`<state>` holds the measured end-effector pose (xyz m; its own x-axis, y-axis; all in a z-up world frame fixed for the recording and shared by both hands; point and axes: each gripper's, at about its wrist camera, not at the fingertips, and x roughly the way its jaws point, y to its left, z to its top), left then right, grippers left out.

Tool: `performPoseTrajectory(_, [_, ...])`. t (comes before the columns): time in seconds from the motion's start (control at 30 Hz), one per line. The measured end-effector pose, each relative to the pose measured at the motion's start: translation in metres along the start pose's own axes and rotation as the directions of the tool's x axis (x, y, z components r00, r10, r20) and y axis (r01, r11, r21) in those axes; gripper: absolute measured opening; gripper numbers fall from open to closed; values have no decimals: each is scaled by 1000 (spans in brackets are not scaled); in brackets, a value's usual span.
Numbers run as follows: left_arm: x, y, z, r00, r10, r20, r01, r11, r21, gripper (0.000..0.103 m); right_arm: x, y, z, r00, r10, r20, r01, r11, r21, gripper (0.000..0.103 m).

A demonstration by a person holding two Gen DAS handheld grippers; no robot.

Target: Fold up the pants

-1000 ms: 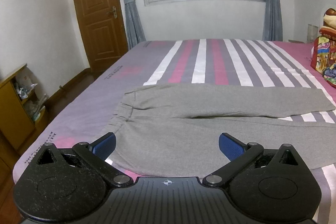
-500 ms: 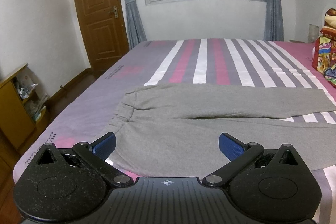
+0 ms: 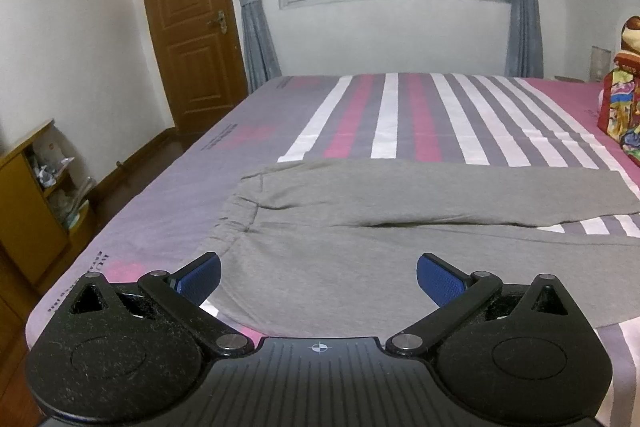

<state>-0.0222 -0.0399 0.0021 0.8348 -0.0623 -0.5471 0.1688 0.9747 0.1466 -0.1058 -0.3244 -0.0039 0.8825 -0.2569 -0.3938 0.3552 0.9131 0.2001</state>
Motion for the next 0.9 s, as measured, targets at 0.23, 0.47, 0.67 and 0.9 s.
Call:
performPoseTrajectory(0.23, [3, 2, 1, 1000, 3, 0, -3, 1000, 0, 103, 1, 4, 0, 1000, 9, 2, -9, 1000, -11, 103])
performPoseTrajectory(0.47, [7, 6, 1, 1000, -16, -5, 16, 1000, -8, 103, 6, 7, 0, 1000, 26, 3, -25, 999, -26, 103])
performPoseTrajectory(0.67, [11, 8, 2, 1000, -13, -9, 13, 1000, -6, 103, 13, 9, 1, 999, 39, 2, -39, 999, -21, 103])
performPoseTrajectory(0.9, [23, 8, 6, 1000, -7, -18, 7, 1000, 6, 103, 22, 16, 0, 998, 59, -5, -59, 997, -38, 103])
